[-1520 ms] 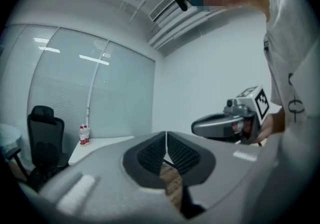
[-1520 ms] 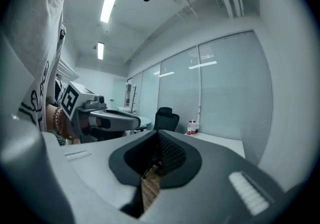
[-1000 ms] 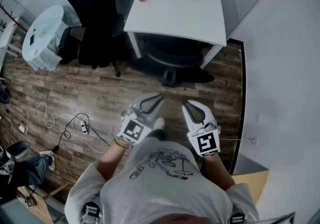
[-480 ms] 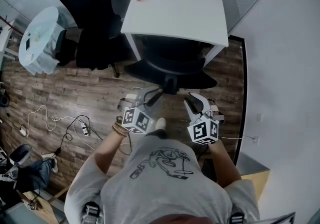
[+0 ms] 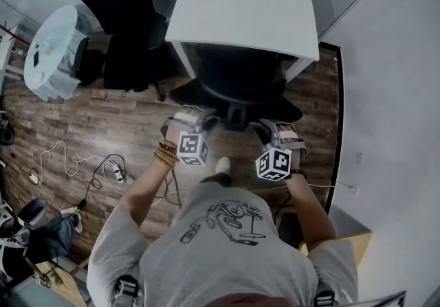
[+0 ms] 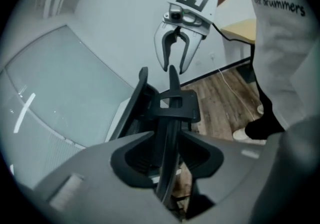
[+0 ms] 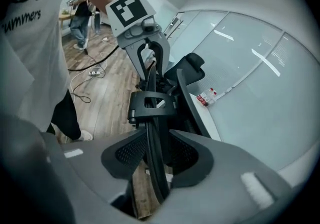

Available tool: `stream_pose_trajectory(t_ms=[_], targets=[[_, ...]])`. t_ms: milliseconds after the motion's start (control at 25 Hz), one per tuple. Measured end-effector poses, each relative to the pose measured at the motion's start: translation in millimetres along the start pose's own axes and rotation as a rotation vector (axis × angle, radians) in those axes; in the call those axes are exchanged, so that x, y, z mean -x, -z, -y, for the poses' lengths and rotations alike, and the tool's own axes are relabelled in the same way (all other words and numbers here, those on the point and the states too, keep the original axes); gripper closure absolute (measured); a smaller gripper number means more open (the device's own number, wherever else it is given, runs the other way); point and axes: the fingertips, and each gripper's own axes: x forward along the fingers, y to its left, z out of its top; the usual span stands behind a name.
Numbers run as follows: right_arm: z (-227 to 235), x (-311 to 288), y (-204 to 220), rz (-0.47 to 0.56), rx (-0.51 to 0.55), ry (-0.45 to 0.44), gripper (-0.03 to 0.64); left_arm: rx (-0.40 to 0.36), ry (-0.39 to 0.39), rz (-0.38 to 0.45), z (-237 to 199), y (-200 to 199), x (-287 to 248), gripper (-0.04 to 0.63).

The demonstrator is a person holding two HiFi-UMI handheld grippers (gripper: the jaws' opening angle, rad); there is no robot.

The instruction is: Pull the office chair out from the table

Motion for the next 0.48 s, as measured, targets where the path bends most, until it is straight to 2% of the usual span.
stream_pose_trajectory(t_ms=[160,360,480], targets=[[-12,-28,17,-0.049,0.031,-0.043,0.453,-0.047,0.060,-0.037,12,9,-22,0.436],[-14,-50,38,-0.105,0.054,-0.053,0.442,-0.065,0.080,-0.056,15,13,-42,0.431],[-18,-56,47,-0.138,0.095,-0.043,0.465,-0.096,0.084,-0.088,19,18,-47,0.461]])
